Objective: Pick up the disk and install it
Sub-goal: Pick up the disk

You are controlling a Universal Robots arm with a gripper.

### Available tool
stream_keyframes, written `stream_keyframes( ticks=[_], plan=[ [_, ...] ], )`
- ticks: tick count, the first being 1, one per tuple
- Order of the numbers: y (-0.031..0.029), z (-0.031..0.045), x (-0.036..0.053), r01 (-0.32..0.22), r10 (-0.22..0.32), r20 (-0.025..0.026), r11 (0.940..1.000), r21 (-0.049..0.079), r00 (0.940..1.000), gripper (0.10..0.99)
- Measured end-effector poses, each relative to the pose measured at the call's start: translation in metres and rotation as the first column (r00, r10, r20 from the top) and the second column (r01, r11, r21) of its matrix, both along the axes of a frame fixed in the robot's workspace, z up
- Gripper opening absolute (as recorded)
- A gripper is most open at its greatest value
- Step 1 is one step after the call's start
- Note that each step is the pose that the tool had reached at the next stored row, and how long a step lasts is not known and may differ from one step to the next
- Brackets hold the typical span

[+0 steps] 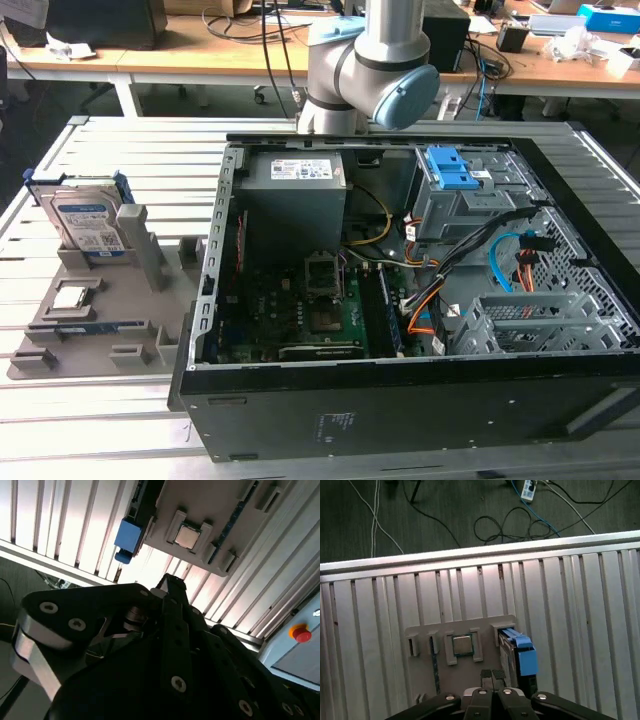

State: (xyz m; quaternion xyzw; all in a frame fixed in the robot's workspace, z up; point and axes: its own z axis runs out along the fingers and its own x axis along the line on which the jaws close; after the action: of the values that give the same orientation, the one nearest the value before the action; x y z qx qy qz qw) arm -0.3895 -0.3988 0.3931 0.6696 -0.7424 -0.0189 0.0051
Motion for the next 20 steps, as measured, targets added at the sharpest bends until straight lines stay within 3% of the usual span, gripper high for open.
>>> stream_keyframes(
  ticks=[5,14,17,18,20],
  plan=[
    [0.0000,0.0000,0.0000,-0.072,0.072,0.0000,0.9974,0.000,0.9974,0.106],
    [0.0000,0.0000,0.0000,-0.075,0.075,0.0000,0.9972,0.000,0.9972,0.114],
    [0.0000,0.0000,0.0000,-0.075,0.075,0.0000,0.9972,0.000,0.9972,0.294],
    [0.0000,0.0000,0.0000,-0.075,0.075,0.0000,0.9971,0.000,0.9971,0.294],
    [0.0000,0.0000,0.0000,-0.076,0.076,-0.0001,0.9971,0.000,0.9971,0.416]
  ],
)
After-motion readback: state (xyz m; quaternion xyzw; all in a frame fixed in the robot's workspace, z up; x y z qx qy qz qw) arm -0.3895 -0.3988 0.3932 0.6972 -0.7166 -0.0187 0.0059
